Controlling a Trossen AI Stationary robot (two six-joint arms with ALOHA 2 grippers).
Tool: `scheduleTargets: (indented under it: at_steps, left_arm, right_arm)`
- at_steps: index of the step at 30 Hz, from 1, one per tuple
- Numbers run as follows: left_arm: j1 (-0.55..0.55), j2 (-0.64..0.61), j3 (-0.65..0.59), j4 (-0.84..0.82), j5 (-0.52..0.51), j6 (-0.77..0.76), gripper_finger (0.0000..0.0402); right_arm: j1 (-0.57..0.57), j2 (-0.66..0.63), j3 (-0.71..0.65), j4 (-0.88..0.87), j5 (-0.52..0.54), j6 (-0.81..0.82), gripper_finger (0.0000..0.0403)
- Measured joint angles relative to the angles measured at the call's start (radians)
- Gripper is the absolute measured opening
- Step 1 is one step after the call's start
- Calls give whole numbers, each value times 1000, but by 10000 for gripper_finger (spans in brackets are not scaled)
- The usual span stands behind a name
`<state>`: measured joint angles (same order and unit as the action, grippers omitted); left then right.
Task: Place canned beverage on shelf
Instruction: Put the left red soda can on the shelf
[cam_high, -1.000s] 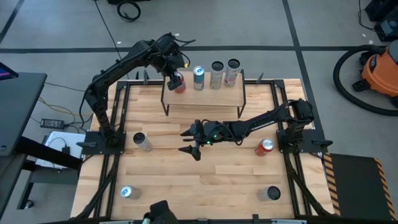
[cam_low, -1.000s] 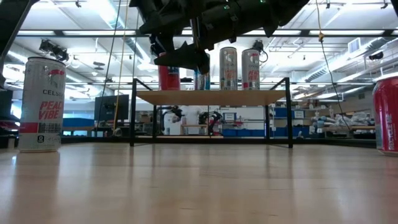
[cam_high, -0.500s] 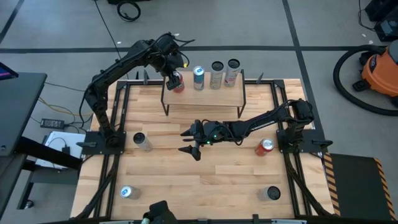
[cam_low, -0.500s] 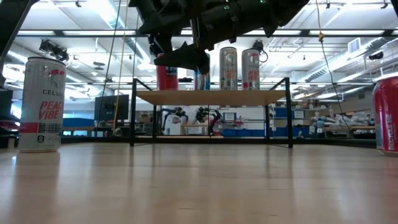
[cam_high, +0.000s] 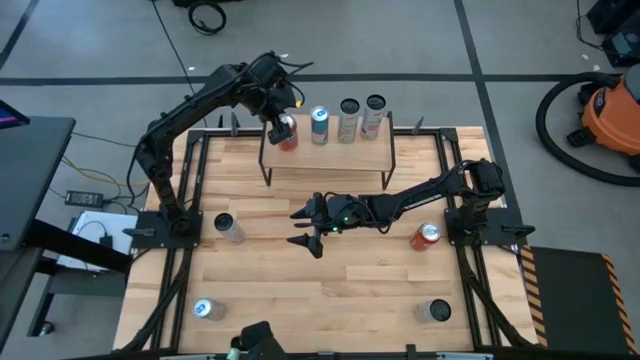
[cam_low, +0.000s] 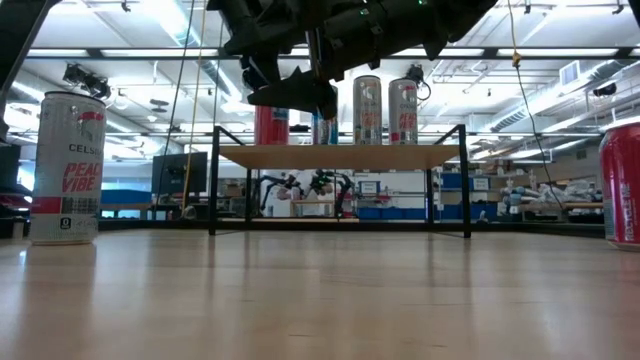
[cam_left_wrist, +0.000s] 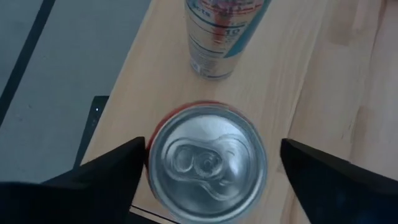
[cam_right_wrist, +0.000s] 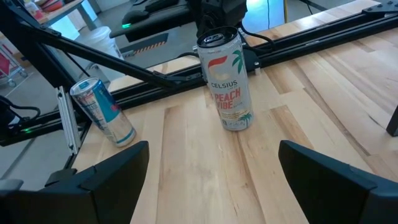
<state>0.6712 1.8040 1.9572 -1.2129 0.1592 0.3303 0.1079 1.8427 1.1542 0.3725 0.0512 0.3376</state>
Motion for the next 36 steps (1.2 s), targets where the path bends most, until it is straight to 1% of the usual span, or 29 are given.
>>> scheduleTargets:
  at_steps: [1,3,8,12,15,26,36]
  left_arm:
    - [0,0,0,1,-2,5,388]
    - [0,0,0,0,-4,18,394]
    - [0,0,0,0,-12,23,386]
    - [0,-3,0,0,-76,24,385]
    - [0,-7,0,2,-89,21,385]
    - [-9,-7,0,5,-92,-111,385]
    - [-32,-7,0,10,-94,-161,385]
  right_arm:
    - [0,0,0,0,0,0,368]
    - [0,0,0,0,0,0,368]
    - [0,0,0,0,0,0,368]
    - [0,0,0,0,0,0,368]
    - [0,0,0,0,0,0,368]
    - [0,0,0,0,0,0,368]
    - [0,0,0,0,0,0,368]
